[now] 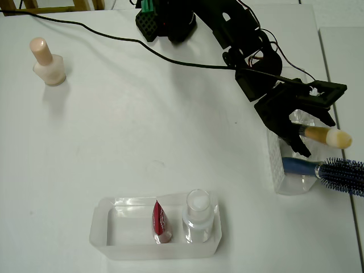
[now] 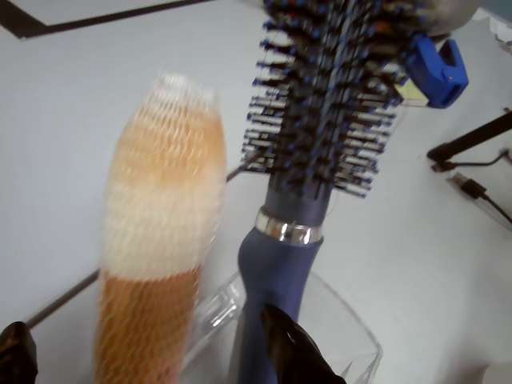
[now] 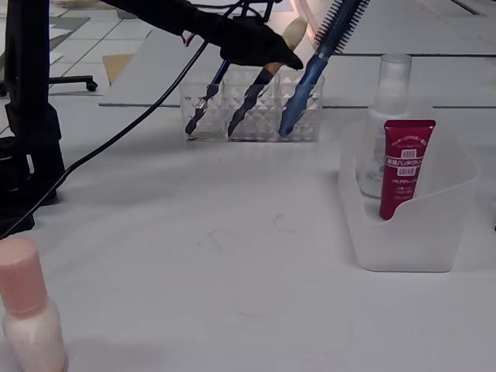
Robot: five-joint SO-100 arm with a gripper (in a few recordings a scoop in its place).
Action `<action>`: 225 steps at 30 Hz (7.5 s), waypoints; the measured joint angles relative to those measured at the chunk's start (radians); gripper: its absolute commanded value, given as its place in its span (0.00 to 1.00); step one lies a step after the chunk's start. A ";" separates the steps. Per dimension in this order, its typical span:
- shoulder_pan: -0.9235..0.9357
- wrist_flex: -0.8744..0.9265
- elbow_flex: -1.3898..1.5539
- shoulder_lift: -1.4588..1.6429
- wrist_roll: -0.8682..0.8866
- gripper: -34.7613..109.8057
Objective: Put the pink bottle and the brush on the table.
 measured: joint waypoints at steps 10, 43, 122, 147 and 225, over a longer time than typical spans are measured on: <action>-0.034 -0.002 -0.083 -0.091 0.000 0.46; -0.058 0.031 -0.083 -0.083 0.009 0.24; 0.753 1.474 -0.245 0.739 0.072 0.24; 1.241 1.404 0.112 0.779 -0.328 0.24; 1.390 0.752 0.413 0.304 -0.419 0.36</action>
